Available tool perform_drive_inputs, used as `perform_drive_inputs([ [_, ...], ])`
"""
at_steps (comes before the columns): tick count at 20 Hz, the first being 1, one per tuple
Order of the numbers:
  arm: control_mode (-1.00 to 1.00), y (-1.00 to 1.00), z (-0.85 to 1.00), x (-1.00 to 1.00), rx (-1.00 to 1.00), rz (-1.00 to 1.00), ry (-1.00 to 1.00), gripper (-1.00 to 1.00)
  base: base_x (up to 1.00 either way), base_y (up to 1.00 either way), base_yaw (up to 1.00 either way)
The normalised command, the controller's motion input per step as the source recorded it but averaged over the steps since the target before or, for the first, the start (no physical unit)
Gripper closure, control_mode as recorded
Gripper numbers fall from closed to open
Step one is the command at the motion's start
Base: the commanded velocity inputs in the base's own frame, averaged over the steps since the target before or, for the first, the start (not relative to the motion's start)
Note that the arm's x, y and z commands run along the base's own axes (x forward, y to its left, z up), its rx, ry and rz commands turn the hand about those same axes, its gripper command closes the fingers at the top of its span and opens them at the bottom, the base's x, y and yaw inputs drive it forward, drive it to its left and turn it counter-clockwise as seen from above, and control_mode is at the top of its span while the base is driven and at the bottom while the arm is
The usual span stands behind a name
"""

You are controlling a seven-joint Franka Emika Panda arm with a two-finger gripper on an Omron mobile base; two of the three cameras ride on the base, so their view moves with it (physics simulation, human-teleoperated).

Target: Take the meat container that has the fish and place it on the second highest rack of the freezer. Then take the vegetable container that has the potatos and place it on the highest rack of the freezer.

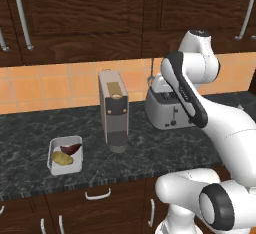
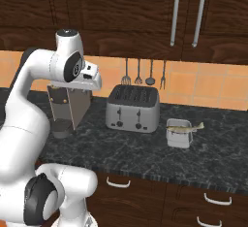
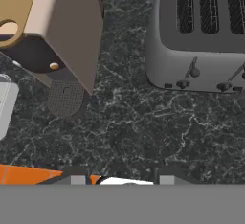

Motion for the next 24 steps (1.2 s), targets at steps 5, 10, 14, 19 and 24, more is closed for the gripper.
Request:
perform_drive_inputs([
  [5,-1.00,-0.41,-0.08,-0.44,0.04,-0.06,-0.01,-1.00,0.00,0.00,0.00],
  [10,-1.00,-0.62,-0.50,-0.71,0.03,-0.36,-0.03,-1.00,0.00,0.00,0.00],
  [14,-1.00,-0.80,-0.58,-0.18,0.12,-0.60,0.01,-1.00,0.00,0.00,0.00],
  [19,-1.00,-0.98,-0.43,0.00,0.24,-0.64,0.07,-1.00,0.00,0.00,0.00],
  [24,-1.00,-0.98,-0.18,0.11,0.36,-0.63,0.09,-1.00,0.00,0.00,0.00],
])
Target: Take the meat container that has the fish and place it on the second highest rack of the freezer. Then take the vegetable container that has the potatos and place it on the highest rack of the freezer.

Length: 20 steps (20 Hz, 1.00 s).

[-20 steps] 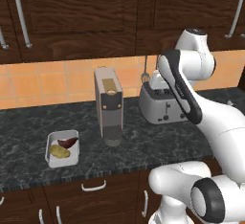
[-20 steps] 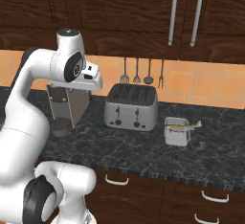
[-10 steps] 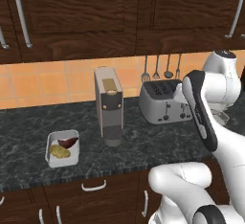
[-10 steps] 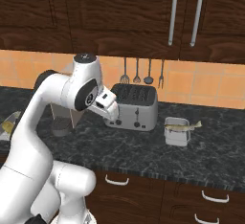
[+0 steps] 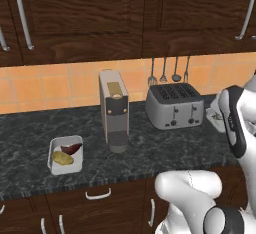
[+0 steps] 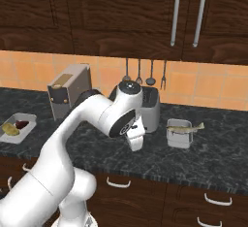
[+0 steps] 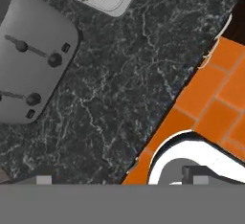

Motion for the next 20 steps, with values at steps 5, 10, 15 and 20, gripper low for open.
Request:
perform_drive_inputs([
  [5,-1.00,-1.00,-0.42,0.22,0.05,-0.23,0.15,-1.00,0.00,0.00,0.00],
  [10,-1.00,-0.96,-0.42,0.46,0.00,-0.11,0.13,-1.00,0.00,0.00,0.00],
  [15,-1.00,-0.67,-0.25,0.55,0.00,-0.08,0.07,-1.00,0.00,0.00,0.00],
  [20,-1.00,-0.24,-0.25,0.48,0.09,-0.09,0.03,-1.00,0.00,0.00,0.00],
])
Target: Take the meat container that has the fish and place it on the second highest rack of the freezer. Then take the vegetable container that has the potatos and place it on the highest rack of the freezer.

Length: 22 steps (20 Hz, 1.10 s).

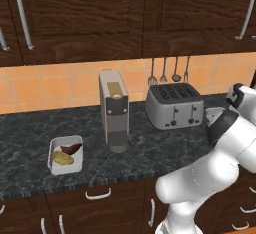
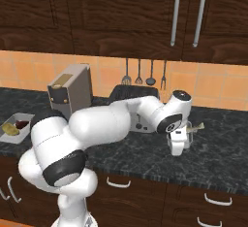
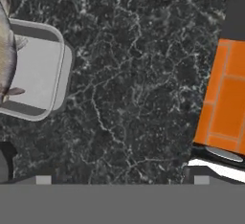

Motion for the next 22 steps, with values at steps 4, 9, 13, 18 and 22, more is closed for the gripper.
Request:
perform_drive_inputs([
  [4,-1.00,0.00,-0.19,0.47,0.01,0.00,0.06,-1.00,0.00,0.00,0.00],
  [9,-1.00,-0.02,-0.33,0.35,0.00,0.00,0.03,-1.00,0.00,0.00,0.00],
  [13,-1.00,-0.20,-0.42,0.26,0.04,0.00,0.00,-1.00,0.00,0.00,0.00],
  [18,-1.00,-0.10,-0.18,0.13,0.09,0.00,-0.05,-1.00,0.00,0.00,0.00],
  [22,-1.00,-0.08,-0.11,0.24,0.07,0.00,-0.01,-1.00,0.00,0.00,0.00],
])
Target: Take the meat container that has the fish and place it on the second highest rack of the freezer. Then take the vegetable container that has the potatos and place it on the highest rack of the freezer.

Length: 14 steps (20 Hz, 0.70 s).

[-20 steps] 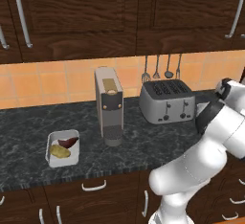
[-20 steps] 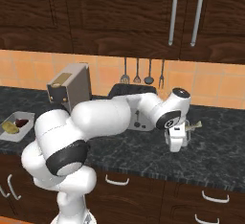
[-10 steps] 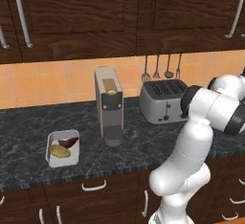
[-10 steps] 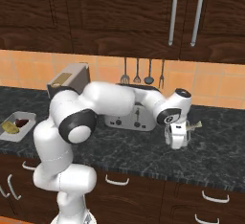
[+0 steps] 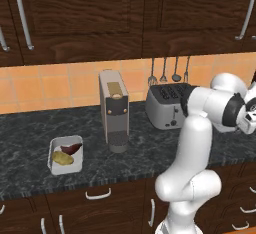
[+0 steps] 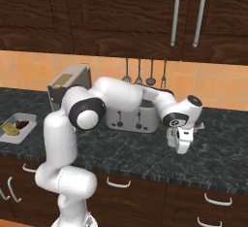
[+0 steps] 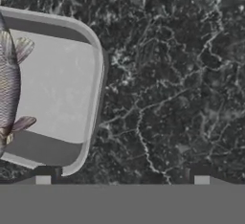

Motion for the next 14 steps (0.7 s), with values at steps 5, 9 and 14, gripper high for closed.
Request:
perform_drive_inputs([
  [5,-1.00,-0.05,-0.28,0.34,0.03,0.00,0.00,-1.00,0.00,0.00,0.00],
  [9,-1.00,0.00,-0.30,0.32,0.00,0.00,0.00,-1.00,0.00,0.00,0.00],
  [14,-1.00,0.00,-0.17,0.22,0.00,0.00,0.00,1.00,0.00,0.00,0.00],
])
